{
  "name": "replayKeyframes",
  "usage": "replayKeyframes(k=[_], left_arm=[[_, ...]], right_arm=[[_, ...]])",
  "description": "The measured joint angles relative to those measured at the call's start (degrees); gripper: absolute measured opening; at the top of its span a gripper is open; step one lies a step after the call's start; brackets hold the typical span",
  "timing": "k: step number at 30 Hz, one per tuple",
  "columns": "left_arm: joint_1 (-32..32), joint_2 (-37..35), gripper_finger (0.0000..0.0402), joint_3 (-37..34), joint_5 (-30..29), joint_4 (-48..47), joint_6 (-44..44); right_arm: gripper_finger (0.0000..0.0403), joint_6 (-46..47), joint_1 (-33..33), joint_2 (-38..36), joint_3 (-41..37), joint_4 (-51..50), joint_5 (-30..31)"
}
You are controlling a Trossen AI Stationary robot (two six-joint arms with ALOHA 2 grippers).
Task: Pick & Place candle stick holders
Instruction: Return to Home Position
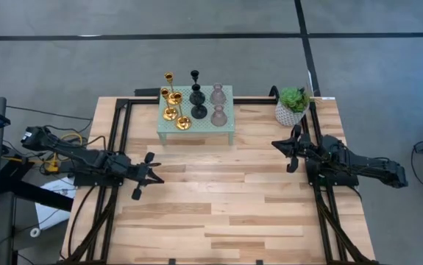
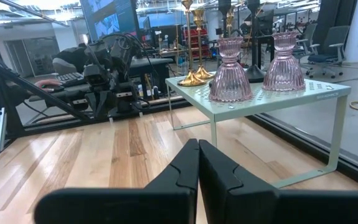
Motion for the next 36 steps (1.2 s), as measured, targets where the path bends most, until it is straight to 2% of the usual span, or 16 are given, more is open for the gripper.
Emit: replayKeyframes(k=[36], left_arm=[[0.00,0.00,0.0012,0.00,0.00,0.00,0.00]], right_arm=[[0.0000,0.00,-0.02,0.00,0.00,0.00,-0.02]])
